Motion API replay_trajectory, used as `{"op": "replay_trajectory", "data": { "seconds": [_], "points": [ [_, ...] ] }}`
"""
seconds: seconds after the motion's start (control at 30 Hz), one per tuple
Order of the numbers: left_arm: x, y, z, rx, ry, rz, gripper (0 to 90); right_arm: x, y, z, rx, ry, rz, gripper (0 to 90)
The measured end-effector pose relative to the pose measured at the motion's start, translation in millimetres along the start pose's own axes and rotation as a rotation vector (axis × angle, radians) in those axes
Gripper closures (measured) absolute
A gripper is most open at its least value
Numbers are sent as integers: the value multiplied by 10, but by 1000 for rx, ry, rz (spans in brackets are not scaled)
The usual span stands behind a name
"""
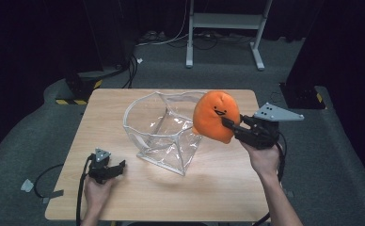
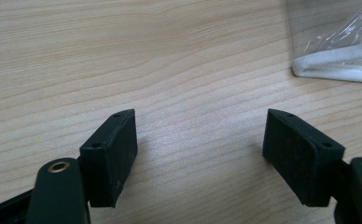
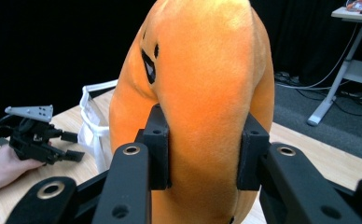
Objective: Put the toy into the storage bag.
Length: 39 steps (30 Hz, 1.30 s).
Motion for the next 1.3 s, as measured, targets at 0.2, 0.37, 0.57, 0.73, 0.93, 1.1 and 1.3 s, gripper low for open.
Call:
{"op": "replay_trajectory", "data": {
  "seconds": [0.2,0.37,0.57,0.73,0.93,1.1,1.3],
  "points": [
    [1,0,-1,-1,-1,-1,261,-88,-1,133,6,-4,-2,646],
    [0,1,-1,-1,-1,-1,261,-194,8,219,5,-12,3,646],
    [1,1,-2,-2,-1,-1,261,-331,20,319,4,-27,4,646],
    [5,0,-7,-9,-8,-2,261,-452,28,395,-4,-32,-3,646],
    [6,-1,-7,-10,-9,-2,260,-614,54,462,-7,-38,-13,645],
    [6,-2,-8,-11,-10,-1,260,-740,91,504,-19,-53,-19,646],
    [6,-1,-8,-11,-9,-1,261,-880,120,569,-17,-69,-28,646]
  ]
}}
Point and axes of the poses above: each handheld gripper's, and its own axes: x roughly backward along the jaws, z roughly out of its top, y roughly to its right, the point moved 5 cm from there along -x, roughly forward along the jaws, and after that the axes turned 12 degrees about -y, right-handed, at the moved point
